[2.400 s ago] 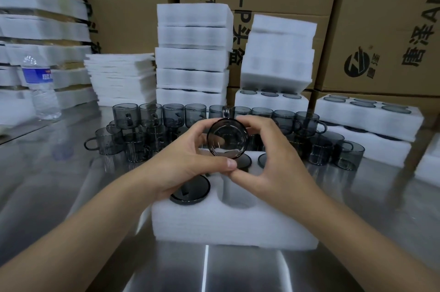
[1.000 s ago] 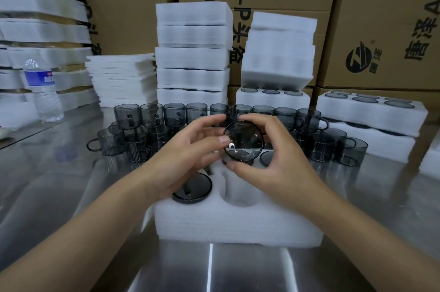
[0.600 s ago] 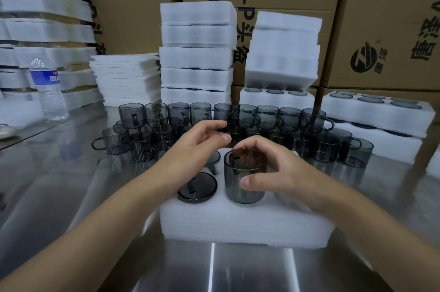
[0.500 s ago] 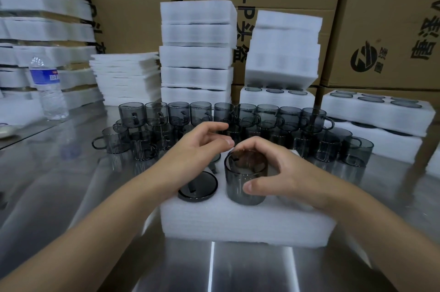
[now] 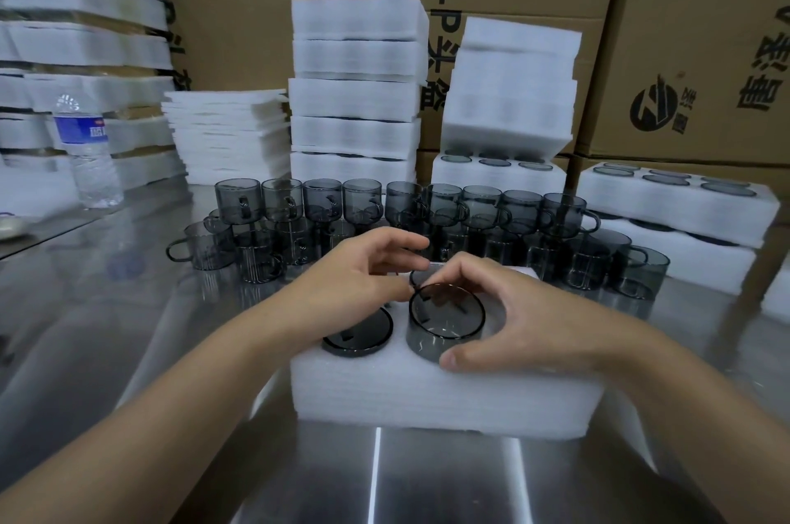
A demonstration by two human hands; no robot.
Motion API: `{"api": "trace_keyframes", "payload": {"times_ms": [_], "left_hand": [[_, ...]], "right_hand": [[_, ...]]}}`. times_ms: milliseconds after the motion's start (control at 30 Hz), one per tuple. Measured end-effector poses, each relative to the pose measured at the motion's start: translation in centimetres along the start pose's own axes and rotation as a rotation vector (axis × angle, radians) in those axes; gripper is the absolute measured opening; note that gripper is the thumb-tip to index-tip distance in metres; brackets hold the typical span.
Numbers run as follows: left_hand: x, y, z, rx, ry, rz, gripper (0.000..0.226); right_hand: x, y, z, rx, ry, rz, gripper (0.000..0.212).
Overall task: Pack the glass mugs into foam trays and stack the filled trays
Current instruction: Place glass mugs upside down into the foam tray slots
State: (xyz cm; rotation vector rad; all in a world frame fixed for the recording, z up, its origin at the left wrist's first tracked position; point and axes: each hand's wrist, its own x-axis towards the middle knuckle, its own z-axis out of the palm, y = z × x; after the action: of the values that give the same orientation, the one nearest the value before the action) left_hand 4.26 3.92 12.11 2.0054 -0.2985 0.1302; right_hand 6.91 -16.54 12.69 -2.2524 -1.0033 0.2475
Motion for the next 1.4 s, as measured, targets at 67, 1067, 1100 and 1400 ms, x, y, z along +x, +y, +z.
{"api": "trace_keyframes", "payload": {"times_ms": [67,1067,1100,1400], "left_hand": [[0.0,0.1,0.0,0.002,-0.006,0.001,0.043],[-0.3,0.1,-0.5,0.220,-0.209,0.077,0.044],[-0.3,0.2,-0.5,0.233,-0.213,0.081,0.044],[-0.4,0.5,-0.5,0.248,-0.239,0.087,0.043]], "right_hand": [[0.1,0.1,0.0,0.055,0.029,-0.013,0.049],[1.8,1.2,1.3,-0.381,0.200,0.130,0.043],[1.9,1.2,1.3,-0.403,0.196,0.125,0.042],[1.9,1.2,1.3,-0.421,0.197,0.099,0.042]]}}
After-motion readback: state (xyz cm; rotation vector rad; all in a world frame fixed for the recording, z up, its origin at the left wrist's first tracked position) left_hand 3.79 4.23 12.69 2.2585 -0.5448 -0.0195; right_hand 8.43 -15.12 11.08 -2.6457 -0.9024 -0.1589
